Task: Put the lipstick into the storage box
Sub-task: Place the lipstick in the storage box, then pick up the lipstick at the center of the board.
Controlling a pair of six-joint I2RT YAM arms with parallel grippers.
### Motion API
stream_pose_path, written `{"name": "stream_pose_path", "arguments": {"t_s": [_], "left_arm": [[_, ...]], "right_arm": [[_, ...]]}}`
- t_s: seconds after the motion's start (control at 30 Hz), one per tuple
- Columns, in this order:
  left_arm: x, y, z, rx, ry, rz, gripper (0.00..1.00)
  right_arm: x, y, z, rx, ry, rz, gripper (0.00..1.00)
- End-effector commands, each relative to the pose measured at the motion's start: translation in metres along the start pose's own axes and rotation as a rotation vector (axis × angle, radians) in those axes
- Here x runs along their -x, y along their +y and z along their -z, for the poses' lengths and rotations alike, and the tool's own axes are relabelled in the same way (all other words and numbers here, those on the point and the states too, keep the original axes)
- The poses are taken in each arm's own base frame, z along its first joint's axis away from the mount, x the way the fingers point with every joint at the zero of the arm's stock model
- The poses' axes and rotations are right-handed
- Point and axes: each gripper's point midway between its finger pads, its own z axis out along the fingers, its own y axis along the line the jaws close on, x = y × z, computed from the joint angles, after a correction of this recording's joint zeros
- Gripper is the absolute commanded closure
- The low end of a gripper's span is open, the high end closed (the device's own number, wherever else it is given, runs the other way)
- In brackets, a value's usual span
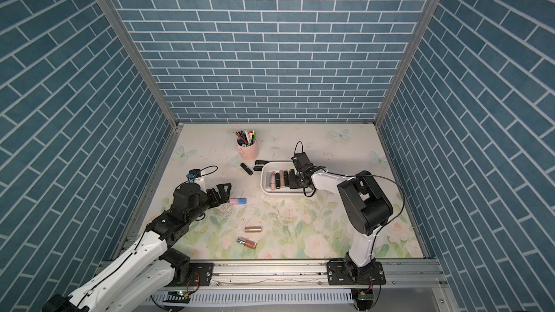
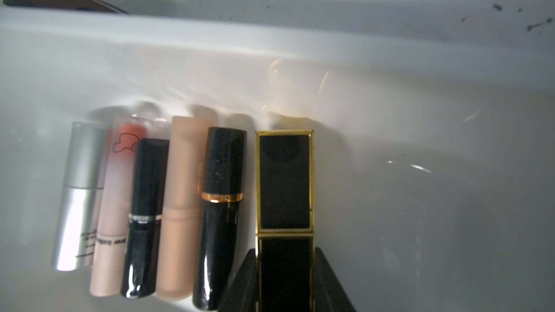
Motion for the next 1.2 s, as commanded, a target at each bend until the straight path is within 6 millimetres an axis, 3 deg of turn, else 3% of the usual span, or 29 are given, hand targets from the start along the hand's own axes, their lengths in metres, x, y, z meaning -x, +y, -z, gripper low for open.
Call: {"name": "stream_pose_path", "arguments": {"t_s": [0.0,0.2,0.37,0.47,0.57,0.8,0.93,1.0,1.17], "left_arm": [[0.010,-0.011,0.000,-0.039,-0.016,-0.013,0.00],[0.010,-0.014,-0.001,-0.047,-0.009,-0.010,0.00],[0.014,-0.016,0.001,-0.052,-0.022,-0.002,0.00],[0.020,-0.017,0.004,-0.048,-0.040,0.003,0.00],[0.027,-0.016,0.008,-0.037,-0.065,0.013,0.01],[0.049,-0.003,0.024,0.052,-0.152,0.092,0.00],[0.069,0.004,0.043,0.111,-0.223,0.153,0.01],[0.074,0.007,0.051,0.131,-0.248,0.173,0.00],[0.080,0.012,0.065,0.141,-0.295,0.201,0.00]], "right_arm": [[0.011,0.004,-0.001,0.024,-0.021,-0.011,0.64],[0.017,0.013,0.008,0.066,-0.042,0.001,0.57],[0.041,0.027,0.042,0.088,-0.142,0.067,0.55],[0.057,0.055,0.066,0.112,-0.206,0.181,0.53],[0.062,0.097,0.071,0.189,-0.191,0.299,0.50],[0.074,0.179,0.042,0.261,-0.133,0.470,0.47],[0.081,0.212,0.013,0.275,-0.096,0.522,0.47],[0.086,0.220,0.001,0.265,-0.094,0.535,0.47],[0.090,0.220,-0.034,0.207,-0.074,0.550,0.47]]}}
